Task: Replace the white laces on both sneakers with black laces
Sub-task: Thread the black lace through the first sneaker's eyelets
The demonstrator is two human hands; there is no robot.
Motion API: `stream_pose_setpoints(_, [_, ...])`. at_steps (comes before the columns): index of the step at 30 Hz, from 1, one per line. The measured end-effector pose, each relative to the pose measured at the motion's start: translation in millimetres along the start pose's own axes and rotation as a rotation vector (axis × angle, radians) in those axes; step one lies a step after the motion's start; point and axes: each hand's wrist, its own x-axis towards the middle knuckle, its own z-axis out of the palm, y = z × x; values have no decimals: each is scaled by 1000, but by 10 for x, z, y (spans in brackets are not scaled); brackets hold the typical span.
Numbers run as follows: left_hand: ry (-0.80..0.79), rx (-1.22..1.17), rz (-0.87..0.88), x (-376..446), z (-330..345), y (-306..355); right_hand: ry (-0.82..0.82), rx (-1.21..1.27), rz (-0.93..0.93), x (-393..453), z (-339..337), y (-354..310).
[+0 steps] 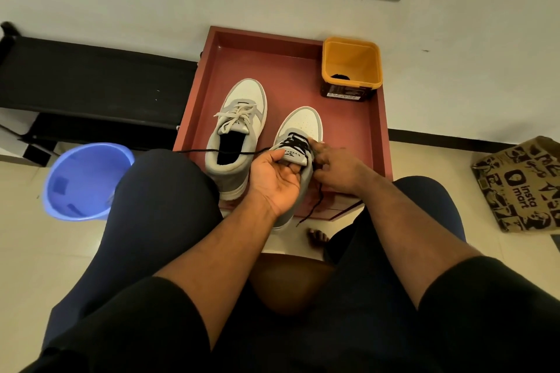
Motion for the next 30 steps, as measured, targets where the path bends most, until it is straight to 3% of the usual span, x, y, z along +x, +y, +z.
stream_pose_setpoints(4, [13, 31, 5, 42, -54, -48, 27, -27, 29, -57, -15, -53])
stream_pose_setpoints(8, [49, 171, 54, 41, -45, -121, 211, 324, 171, -210, -121, -127])
stream_pose_setpoints(10, [44, 274, 49, 17, -20, -162, 258, 356, 139, -241, -125, -185])
stream_pose_setpoints(14, [49, 579, -43, -40, -1, -80, 341, 243, -45, -205, -8, -277])
stream_pose_setpoints(17, [134, 976, -48, -118, 18, 113, 408, 143, -50, -175, -31, -300])
stream_pose_setpoints(20, [347, 1457, 289, -145, -65, 314, 456, 33, -51, -163, -33, -314])
stream_pose_setpoints(22, [386, 1763, 527, -143, -115, 356, 461, 10, -55, -153, -12, -341])
stream_pose_setpoints(23, [365, 1849, 561, -142, -122, 328, 459, 15, -55, -148, -6, -347])
stream_pose_setpoints(26, [281, 1881, 559, -125, -108, 251, 505, 24, -48, -137, -5, -384])
stream_pose_setpoints(30, [153, 1713, 482, -74, -125, 225, 490, 6, 41, -146, -21, -398])
